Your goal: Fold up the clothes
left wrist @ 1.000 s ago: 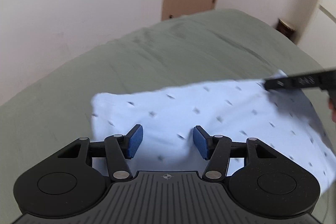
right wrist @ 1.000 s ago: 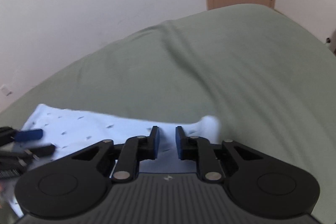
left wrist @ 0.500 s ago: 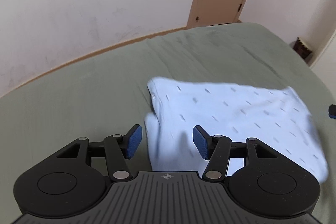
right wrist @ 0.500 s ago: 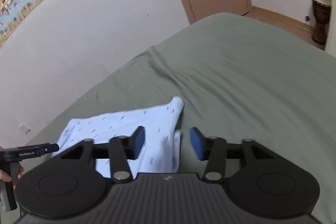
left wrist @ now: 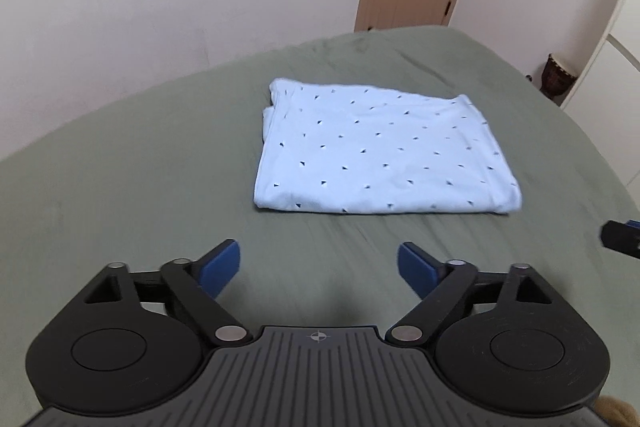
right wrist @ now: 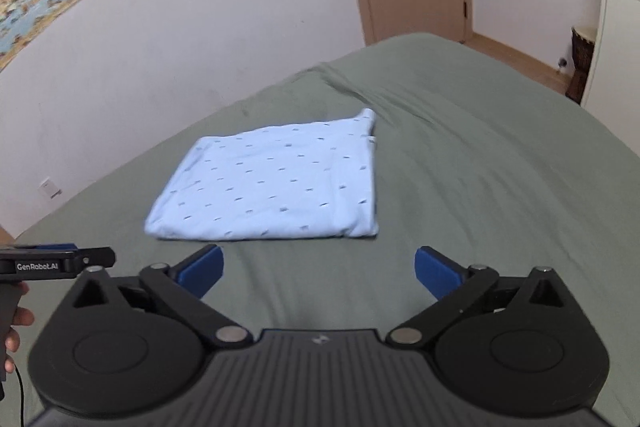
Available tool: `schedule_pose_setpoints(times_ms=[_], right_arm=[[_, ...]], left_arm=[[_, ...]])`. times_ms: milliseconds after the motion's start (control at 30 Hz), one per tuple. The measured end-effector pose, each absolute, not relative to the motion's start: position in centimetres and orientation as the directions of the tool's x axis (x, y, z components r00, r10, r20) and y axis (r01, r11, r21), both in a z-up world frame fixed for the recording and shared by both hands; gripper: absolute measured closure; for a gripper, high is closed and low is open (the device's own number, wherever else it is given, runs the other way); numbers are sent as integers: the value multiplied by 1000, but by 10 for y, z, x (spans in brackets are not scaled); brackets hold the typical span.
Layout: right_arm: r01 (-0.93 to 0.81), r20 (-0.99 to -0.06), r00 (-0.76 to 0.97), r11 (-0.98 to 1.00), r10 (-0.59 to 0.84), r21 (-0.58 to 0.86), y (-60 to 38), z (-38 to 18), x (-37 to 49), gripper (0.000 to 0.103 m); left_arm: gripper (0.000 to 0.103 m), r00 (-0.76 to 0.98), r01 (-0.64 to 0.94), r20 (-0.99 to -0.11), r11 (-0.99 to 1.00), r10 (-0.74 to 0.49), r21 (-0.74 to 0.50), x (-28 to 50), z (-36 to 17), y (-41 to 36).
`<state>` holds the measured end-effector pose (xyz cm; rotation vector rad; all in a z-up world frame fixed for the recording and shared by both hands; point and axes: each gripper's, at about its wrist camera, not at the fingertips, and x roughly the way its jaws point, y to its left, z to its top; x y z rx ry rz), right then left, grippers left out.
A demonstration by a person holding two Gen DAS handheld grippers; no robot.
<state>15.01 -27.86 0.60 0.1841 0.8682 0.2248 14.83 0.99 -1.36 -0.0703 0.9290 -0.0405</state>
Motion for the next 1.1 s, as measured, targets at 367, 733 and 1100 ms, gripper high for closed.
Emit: schedule_pose_setpoints(times_ms=[367, 733, 1100], right_arm=[[-129, -690, 690, 975, 220, 182, -273, 46, 84, 0], [-139, -670, 700, 968, 246, 211, -284, 60, 55, 0], [-147, -654, 713, 966, 253, 212, -286, 69, 50, 0]], left_arm=[[10, 641, -10, -766, 997, -56, -81, 74, 26, -19], [10, 649, -9, -760, 998, -47, -70, 48, 40, -41], [11, 660, -19, -751, 998, -38, -66, 43, 43, -44]])
